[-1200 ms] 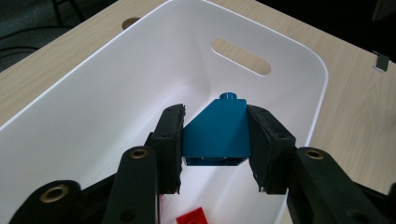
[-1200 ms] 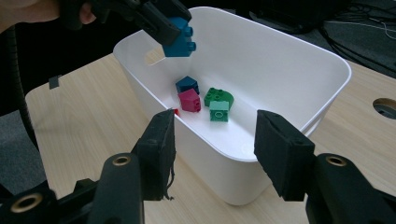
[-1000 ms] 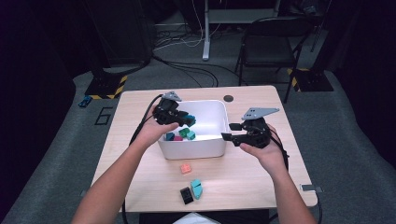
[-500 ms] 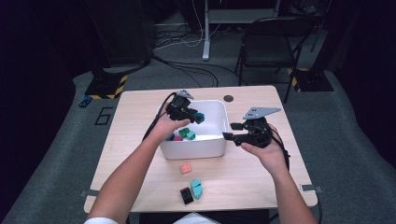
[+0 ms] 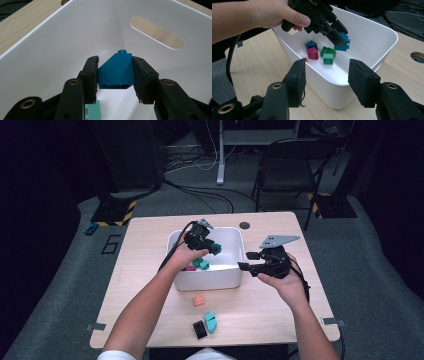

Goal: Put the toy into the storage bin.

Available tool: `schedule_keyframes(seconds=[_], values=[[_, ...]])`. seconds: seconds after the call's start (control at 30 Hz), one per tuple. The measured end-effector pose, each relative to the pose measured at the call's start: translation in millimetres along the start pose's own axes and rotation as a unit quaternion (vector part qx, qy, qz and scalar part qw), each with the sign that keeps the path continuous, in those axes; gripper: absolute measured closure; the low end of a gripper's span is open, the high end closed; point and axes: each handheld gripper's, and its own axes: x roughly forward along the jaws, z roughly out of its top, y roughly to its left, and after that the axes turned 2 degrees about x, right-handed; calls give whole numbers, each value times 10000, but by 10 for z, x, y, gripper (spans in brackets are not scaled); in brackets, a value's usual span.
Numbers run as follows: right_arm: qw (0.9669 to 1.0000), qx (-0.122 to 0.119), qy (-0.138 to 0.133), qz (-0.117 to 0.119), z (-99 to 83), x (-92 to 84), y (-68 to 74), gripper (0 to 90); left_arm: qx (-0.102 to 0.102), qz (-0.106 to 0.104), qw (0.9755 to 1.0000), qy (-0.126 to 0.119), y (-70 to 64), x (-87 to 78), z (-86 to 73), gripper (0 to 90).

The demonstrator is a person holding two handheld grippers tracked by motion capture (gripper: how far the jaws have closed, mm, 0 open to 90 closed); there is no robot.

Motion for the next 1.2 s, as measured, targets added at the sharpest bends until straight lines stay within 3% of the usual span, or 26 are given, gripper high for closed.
schedule_keyframes(seconds=[0.17,0.33,0.53,0.8,0.9,1.2], values=[[10000,-2,-14,-13,-2,-4,-7,476,-63,69,9999,-112,25,-64,-15,510],[10000,23,9,-5,-2,1,2,476,-98,106,9996,-222,22,-168,-39,502],[10000,-5,-8,-18,0,0,0,476,47,30,9991,-427,-48,-466,-80,499],[10000,-3,-11,-41,4,-3,11,476,282,76,9983,-501,-196,-806,-181,498],[10000,-13,-18,-38,8,-3,23,476,305,25,9974,-660,-295,-990,-258,497],[10000,-39,-8,-30,13,7,49,476,442,-119,9957,-805,-512,-1211,-481,498]])
